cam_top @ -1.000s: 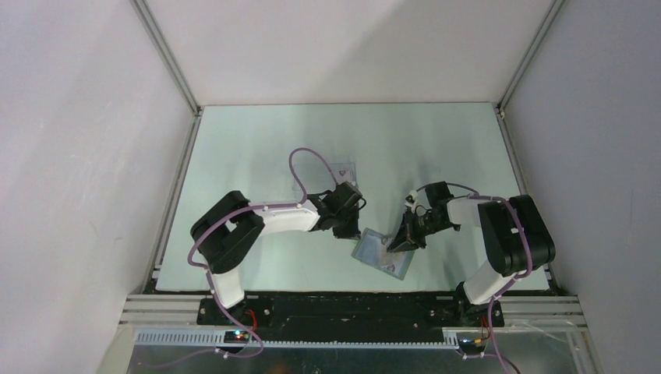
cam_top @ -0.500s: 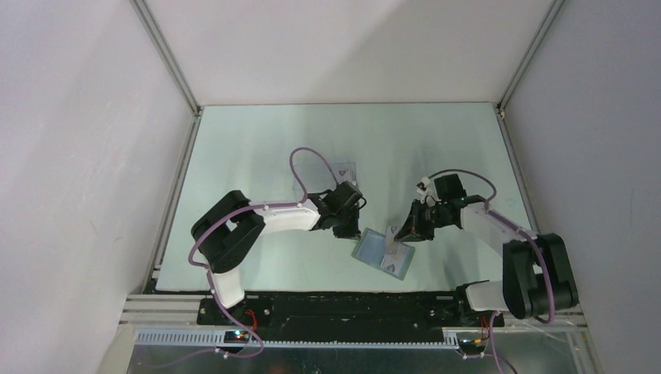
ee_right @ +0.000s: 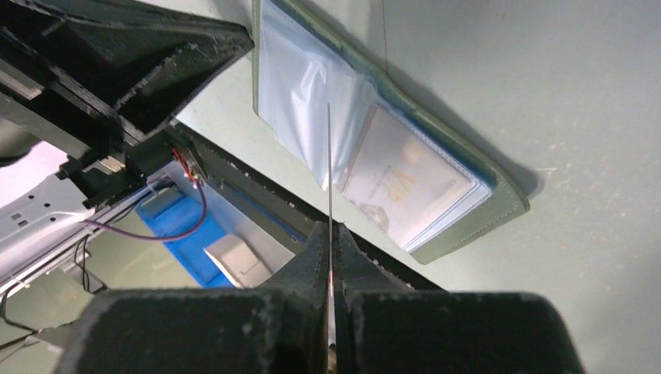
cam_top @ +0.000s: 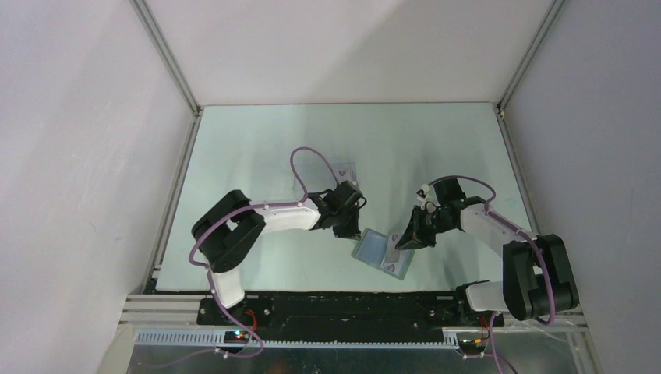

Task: Put the credit cards into the card holder
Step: Insert the credit card into the card holder.

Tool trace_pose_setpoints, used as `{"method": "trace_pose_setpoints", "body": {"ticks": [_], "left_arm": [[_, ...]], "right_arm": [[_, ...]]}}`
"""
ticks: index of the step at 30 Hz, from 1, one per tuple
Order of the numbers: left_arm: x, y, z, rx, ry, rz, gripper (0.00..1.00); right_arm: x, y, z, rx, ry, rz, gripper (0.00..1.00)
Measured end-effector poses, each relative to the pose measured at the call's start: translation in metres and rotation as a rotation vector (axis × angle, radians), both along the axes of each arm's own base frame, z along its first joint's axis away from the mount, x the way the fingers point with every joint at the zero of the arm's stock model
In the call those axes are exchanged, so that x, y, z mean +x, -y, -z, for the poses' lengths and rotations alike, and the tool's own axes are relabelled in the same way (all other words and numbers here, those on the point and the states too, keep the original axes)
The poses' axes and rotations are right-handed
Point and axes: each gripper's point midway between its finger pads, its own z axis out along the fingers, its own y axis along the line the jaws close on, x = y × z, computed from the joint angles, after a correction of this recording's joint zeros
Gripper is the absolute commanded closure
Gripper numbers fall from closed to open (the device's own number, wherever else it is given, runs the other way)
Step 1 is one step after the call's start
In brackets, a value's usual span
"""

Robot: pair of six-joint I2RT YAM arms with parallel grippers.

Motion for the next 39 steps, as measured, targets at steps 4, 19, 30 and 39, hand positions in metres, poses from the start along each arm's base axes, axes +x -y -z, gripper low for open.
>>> {"method": "trace_pose_setpoints", "body": {"ticks": [4, 19, 30, 39], "left_arm": [[0.0, 0.0, 0.0, -0.001, -0.004, 0.001, 1.0], [-0.001, 0.0, 0.0, 0.002, -0.005, 0.009, 1.0], [0.0, 0.001, 0.0, 0.005, -0.008, 0.009, 1.0], [0.0, 0.001, 0.0, 0.006, -0.008, 0.01, 1.0]], "right_arm": [[-0.012, -0.006, 0.004, 0.024, -0.037, -0.031, 1.0], [-0.024, -0.025, 0.024, 0.08, -0.115, -0.111, 1.0], [-0.011, -0.03, 0.031, 0.111, -0.076, -0.116, 1.0], [0.002, -0.022, 0.031, 0.109, -0.049, -0.068, 1.0]]}}
